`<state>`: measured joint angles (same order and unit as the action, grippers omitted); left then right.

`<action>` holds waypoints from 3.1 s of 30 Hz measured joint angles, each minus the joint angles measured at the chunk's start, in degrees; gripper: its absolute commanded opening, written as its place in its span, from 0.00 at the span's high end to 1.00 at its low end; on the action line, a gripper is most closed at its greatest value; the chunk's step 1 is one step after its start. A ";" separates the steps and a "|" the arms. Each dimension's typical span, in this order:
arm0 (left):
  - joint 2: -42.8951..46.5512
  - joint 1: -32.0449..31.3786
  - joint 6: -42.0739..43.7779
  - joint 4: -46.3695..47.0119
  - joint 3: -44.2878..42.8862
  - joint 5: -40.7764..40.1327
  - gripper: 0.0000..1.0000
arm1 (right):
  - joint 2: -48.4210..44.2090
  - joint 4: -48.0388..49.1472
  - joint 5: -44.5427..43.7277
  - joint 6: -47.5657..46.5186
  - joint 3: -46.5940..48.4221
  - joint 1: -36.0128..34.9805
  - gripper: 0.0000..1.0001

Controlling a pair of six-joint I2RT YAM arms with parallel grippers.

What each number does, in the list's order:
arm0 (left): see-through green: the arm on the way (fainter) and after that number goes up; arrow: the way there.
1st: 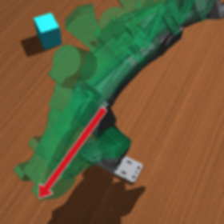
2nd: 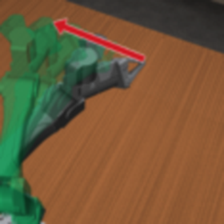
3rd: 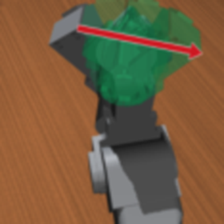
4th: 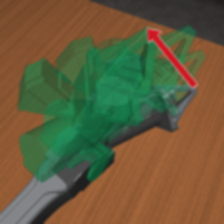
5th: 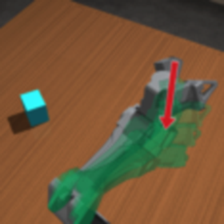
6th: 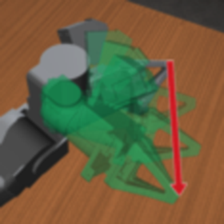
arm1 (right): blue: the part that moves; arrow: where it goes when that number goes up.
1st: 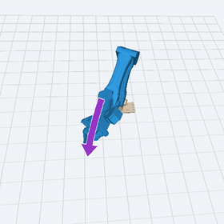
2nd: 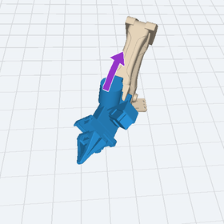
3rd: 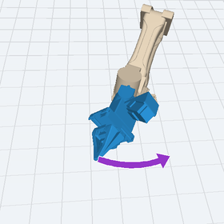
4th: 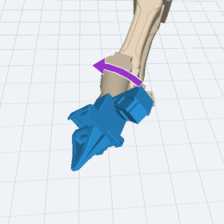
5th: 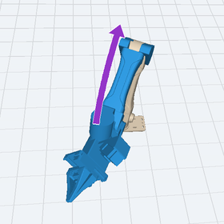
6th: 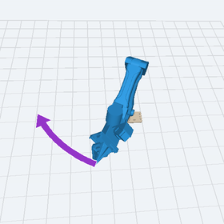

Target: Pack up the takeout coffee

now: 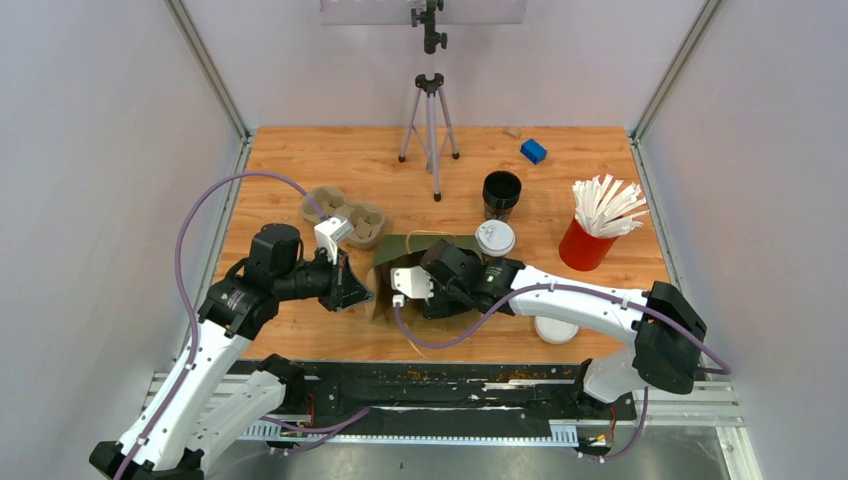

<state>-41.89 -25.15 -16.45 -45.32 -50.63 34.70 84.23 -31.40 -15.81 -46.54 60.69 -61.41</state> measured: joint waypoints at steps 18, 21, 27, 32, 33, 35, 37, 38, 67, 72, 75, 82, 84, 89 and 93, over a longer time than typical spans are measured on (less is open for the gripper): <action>-0.02 0.00 0.02 0.00 0.00 0.00 1.00 | -3.54 -2.29 4.90 2.27 0.11 -0.17 0.15; -0.02 0.00 0.00 0.00 0.00 0.00 1.00 | -3.72 -2.29 5.49 2.86 0.13 -0.17 0.14; 0.00 0.00 0.02 0.00 0.00 0.00 1.00 | -3.78 -2.23 5.97 3.89 0.13 -0.20 0.10; 0.00 0.00 0.02 0.00 0.00 0.00 1.00 | -3.80 -2.03 5.29 4.55 0.13 -0.31 0.06; 0.00 0.00 0.02 0.00 0.00 0.00 1.00 | -3.80 -2.01 5.07 4.55 0.13 -0.33 0.06; -0.02 0.00 0.02 0.02 0.00 -0.02 1.00 | -3.80 -1.99 4.83 4.57 0.17 -0.35 0.06; 0.00 0.00 0.02 0.00 0.00 -0.02 1.00 | -3.80 -2.01 4.83 4.55 0.33 -0.35 0.08; 0.00 0.00 0.02 0.00 0.00 0.00 1.00 | -3.80 -2.08 4.85 4.57 0.52 -0.35 0.09; -0.07 0.00 0.04 -0.04 0.00 -0.02 1.00 | -5.20 1.79 7.19 5.97 -3.08 0.35 0.76; -0.13 0.00 0.02 -0.04 0.00 0.00 1.00 | -5.20 4.68 5.77 5.92 -3.93 0.79 0.77; -0.13 0.00 0.02 -0.04 0.00 0.00 1.00 | -5.20 6.45 4.94 5.88 -4.31 0.98 0.77; -0.17 0.00 0.04 -0.02 0.00 0.00 1.00 | -4.81 8.96 3.85 5.70 -5.44 1.60 0.78; -0.17 0.00 0.04 -0.02 0.00 0.00 1.00 | -4.57 9.33 3.74 5.60 -5.79 1.79 0.78; -0.28 0.00 0.04 -0.02 0.00 0.00 1.00 | -4.04 10.10 3.23 5.49 -6.03 2.34 0.79; -0.39 0.00 0.04 -0.02 0.00 -0.02 1.00 | -3.63 10.95 2.93 5.44 -6.29 2.69 0.79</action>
<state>-42.28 -25.15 -16.40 -45.34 -50.63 34.68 80.60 -20.45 -12.88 -41.10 54.39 -58.72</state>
